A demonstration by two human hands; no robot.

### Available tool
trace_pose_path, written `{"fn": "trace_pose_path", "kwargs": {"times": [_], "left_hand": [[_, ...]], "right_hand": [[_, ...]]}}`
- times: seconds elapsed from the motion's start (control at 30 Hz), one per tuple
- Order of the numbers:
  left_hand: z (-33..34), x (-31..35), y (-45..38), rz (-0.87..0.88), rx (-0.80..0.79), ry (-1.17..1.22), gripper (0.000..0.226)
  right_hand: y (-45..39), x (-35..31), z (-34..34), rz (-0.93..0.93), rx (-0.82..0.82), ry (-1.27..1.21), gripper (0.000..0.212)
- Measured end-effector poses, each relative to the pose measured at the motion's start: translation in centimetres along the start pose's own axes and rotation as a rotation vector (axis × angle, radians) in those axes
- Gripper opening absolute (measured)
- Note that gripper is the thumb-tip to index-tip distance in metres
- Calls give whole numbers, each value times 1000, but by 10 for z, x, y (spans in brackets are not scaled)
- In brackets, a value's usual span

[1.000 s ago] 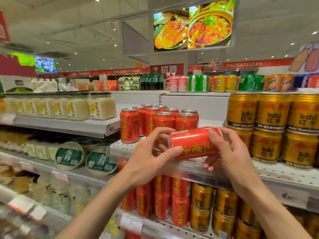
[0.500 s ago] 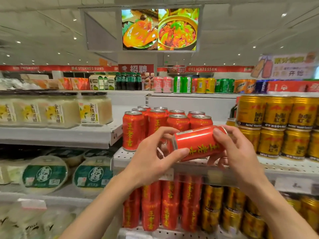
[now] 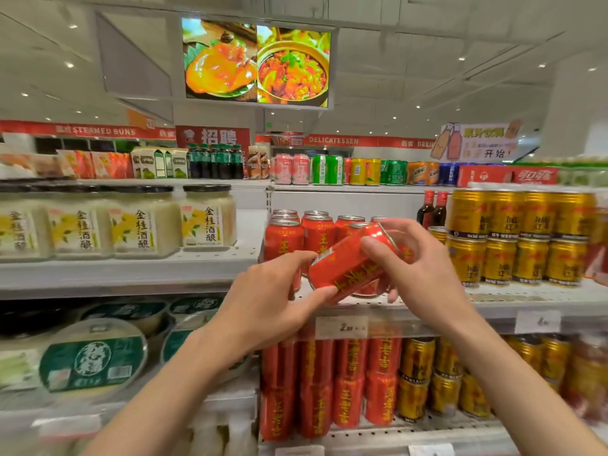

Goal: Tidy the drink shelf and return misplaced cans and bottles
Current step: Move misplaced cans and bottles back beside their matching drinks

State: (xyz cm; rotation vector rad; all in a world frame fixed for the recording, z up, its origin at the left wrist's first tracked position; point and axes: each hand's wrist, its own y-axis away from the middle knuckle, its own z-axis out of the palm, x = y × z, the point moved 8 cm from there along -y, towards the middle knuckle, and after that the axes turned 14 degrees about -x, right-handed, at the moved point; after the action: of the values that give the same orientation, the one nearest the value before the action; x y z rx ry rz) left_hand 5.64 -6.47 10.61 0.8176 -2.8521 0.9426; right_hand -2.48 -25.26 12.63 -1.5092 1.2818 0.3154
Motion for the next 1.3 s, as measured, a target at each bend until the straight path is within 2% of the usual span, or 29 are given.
{"fn": "trace_pose_path", "kwargs": {"times": [0.13,0.27,0.33,0.43,0.5,0.6,0.97,1.1,1.17,1.3], "left_hand": [[-20,7,0,96,93,-255,49],[-38,1,-12,84,169,-419,35],[-38,-7,-24,34,133,-450,44],[-31,-24,-39,-71,13,-376,60],[-26,-31,-45,-118,-38,-362,63],[-25,-34,-47,-131,-44,-354,60],[-23,-36,-45,-139,-17,-349,59],[-16,-32,-53,-167,-80,-415,76],[-12,-31,-58,-188,-116,-444,84],[-4,-30,-64,-232,-134,-499,88]], "right_hand": [[-26,-24,9,-55,-28,294,47],[-50,-35,27,-126,-92,633,56],[-60,-32,39,-145,-150,744,60],[-72,-26,56,-138,-217,899,62],[-80,-24,63,-137,-221,981,57],[-82,-20,64,-134,-244,968,51],[-67,-15,58,-230,-245,788,51],[-51,-7,31,-288,-110,752,51],[-42,4,17,-252,-46,818,60],[-36,34,13,-111,-76,947,85]]}}
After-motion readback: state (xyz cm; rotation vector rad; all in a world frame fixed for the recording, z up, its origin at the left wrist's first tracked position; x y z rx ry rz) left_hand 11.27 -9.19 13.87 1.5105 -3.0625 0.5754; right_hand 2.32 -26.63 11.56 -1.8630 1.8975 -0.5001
